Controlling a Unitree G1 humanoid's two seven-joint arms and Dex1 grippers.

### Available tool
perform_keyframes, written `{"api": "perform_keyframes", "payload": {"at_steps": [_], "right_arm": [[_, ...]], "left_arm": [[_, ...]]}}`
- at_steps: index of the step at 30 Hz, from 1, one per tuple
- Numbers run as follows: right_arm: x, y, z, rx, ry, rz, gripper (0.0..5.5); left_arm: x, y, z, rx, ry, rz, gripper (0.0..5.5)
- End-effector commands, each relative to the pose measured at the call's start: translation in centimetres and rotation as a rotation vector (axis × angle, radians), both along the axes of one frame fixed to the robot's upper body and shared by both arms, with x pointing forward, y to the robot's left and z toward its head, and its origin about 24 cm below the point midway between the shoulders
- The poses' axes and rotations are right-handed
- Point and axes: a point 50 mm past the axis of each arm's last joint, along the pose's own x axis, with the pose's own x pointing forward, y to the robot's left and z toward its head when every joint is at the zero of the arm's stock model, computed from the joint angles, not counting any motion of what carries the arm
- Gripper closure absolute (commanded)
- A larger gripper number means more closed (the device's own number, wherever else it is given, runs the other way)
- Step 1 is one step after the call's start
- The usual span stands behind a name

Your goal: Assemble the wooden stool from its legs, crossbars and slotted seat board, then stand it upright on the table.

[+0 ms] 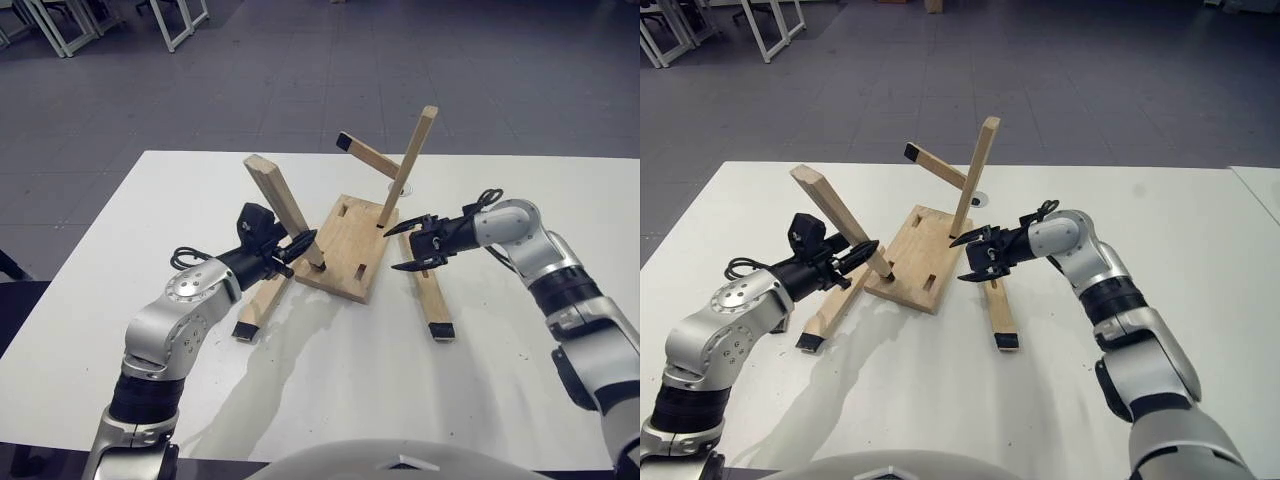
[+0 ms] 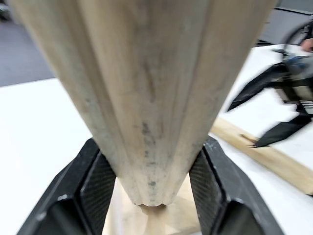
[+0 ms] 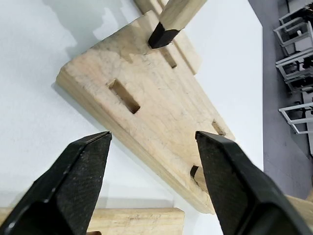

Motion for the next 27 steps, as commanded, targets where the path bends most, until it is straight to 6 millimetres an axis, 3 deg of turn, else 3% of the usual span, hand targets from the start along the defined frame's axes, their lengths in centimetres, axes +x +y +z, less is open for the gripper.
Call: {"api": "perform_keyframes", "payload": {"at_steps": [1,4,7,11,18,22,27], "right_arm": [[-0.8,-0.5,2.2,0.169,-0.021,-0.171,2.35],[-1.2,-0.6,2.9,0.280,-0.012,-0.290,2.35],[-1.6,-0.5,3.3,0.355,0.002,-0.366,2.35],[-1.9,-0.1,3.7,0.406,0.012,-0.417,2.35],[-1.5,-0.3,3.9,0.407,0.022,-0.459,2.35],[-1.6,-1.4,1.4,0.339,0.123,-0.507,2.35],[-0.8,-2.2,-2.6,0.124,0.140,-0.492,2.35]], "left_arm": [[0.0,1.0,-1.2,0.044,0.009,0.054,3.46],[0.4,2.4,-1.6,0.153,-0.024,0.103,3.46],[0.4,2.6,-2.7,0.205,0.006,0.083,3.46],[-1.2,-0.1,-4.5,0.171,0.108,-0.078,3.46],[-2.0,-1.4,-4.3,0.100,0.140,-0.146,3.46],[-0.7,-3.0,-3.0,-0.002,0.073,-0.105,3.46],[0.1,-5.0,-1.1,-0.088,0.014,-0.125,3.46]]}}
